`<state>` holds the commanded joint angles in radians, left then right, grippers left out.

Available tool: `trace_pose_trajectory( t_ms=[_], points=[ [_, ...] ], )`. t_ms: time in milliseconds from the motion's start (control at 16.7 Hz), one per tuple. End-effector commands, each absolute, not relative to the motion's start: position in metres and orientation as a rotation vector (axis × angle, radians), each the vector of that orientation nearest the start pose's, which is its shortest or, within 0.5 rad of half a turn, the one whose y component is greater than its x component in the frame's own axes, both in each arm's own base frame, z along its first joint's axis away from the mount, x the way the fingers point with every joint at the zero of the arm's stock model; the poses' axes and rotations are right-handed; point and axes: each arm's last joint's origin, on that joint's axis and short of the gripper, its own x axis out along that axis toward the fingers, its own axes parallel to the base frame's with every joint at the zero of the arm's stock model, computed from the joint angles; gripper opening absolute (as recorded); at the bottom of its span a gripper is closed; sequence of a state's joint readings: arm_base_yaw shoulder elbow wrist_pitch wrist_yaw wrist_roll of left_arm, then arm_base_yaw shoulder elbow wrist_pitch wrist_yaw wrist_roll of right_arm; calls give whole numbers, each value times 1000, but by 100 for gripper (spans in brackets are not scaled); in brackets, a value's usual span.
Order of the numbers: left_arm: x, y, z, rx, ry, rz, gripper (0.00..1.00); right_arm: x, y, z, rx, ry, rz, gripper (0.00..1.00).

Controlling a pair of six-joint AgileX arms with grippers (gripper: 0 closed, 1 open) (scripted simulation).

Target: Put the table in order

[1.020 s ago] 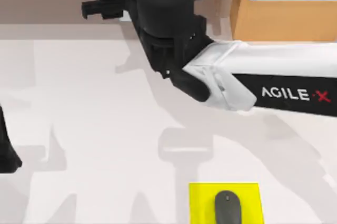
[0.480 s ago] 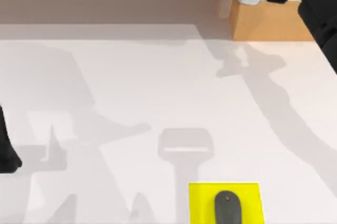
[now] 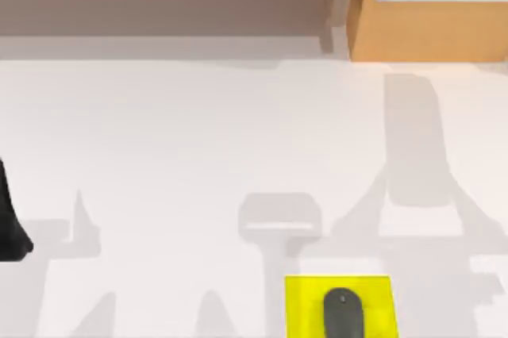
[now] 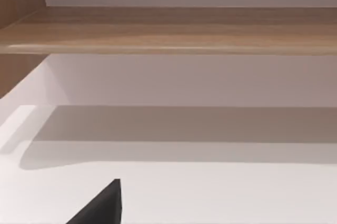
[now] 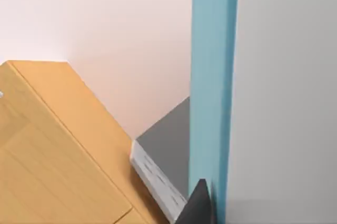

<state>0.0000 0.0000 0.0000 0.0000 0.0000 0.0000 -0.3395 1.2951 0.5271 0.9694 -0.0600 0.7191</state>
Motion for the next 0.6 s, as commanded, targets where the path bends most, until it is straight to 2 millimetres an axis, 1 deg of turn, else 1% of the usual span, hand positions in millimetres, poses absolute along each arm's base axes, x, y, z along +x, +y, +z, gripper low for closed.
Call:
trace_pose_trajectory(
  t_ms=[180, 300, 360, 480, 600],
  points=[
    [106, -1, 160, 0, 0, 0, 100, 239, -150, 235, 752, -303, -339, 0],
    [106, -1, 160, 0, 0, 0, 100, 233, -184, 227, 838, -298, -399, 0],
    [106, -1, 160, 0, 0, 0, 100, 232, -199, 222, 888, -290, -417, 0],
    [106, -1, 160, 0, 0, 0, 100, 234, -221, 210, 998, -258, -433, 0],
    [106, -1, 160, 0, 0, 0, 100, 240, -235, 195, 1118, -206, -427, 0]
  ],
)
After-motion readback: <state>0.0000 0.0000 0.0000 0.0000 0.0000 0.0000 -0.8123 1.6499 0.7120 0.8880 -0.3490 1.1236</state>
